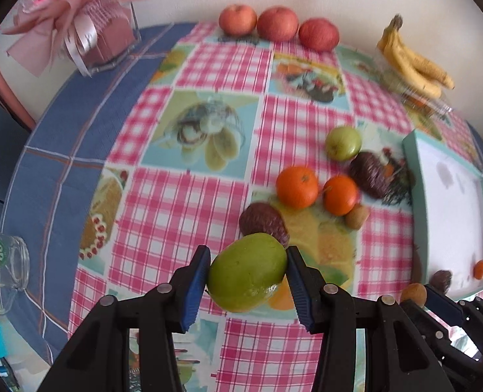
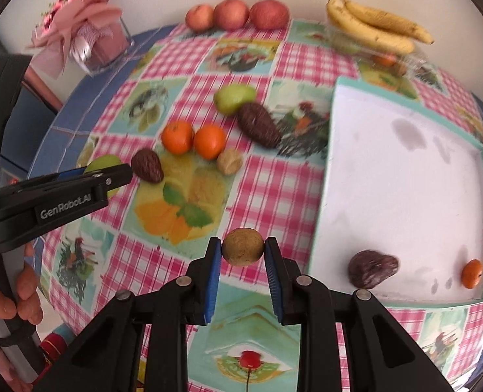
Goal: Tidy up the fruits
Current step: 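Grasp a small brown kiwi with the right tool while the left tool grasps a green mango, then carry the kiwi with the right tool while the left tool carries the mango over the tray, then release the kiwi from the right tool while the left tool releases the mango in the tray, then move both open tools back toward the remaining dates and mandarins, then grasp a dark date with the right tool while the left tool grasps another date, then lift and carry the date in the right tool while the left tool carries its date over the tray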
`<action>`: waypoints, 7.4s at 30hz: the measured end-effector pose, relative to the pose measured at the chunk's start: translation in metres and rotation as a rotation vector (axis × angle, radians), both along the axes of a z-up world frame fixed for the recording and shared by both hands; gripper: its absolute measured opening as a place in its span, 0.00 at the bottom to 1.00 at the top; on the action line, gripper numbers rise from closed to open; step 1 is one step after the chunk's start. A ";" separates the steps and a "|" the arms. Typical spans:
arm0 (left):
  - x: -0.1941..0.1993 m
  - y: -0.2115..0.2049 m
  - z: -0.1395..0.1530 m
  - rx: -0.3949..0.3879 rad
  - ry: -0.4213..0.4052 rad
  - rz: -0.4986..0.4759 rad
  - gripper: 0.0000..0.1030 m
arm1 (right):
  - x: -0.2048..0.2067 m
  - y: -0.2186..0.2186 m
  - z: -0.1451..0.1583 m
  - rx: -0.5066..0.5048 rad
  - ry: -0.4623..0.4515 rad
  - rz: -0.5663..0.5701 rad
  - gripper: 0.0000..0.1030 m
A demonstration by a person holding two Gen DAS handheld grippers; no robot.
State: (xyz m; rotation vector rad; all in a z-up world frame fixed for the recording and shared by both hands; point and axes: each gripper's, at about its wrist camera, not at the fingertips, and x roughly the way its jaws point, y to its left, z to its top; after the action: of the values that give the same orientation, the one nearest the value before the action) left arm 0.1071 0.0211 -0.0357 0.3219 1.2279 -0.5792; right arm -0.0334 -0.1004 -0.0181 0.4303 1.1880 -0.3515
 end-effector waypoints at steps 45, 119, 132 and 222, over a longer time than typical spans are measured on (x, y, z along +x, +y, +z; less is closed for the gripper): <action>-0.148 -0.166 0.023 -0.157 -0.029 -0.400 0.48 | -0.152 -0.168 0.001 -0.007 0.022 -0.552 0.27; -0.064 -0.104 0.035 0.104 -0.221 0.036 1.00 | -0.094 -0.149 0.003 -0.086 0.026 -0.415 0.87; -0.034 -0.067 0.035 0.000 -0.190 0.138 1.00 | -0.049 -0.148 0.014 -0.060 -0.022 -0.335 0.87; 0.021 -0.003 0.019 -0.205 0.053 0.330 0.37 | 0.055 -0.097 0.026 0.003 -0.241 -0.048 0.32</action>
State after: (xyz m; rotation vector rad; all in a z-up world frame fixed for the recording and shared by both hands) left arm 0.1281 0.0182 -0.0165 -0.0694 1.2284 -0.4237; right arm 0.0219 -0.1970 0.0084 0.4900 0.9448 -0.3293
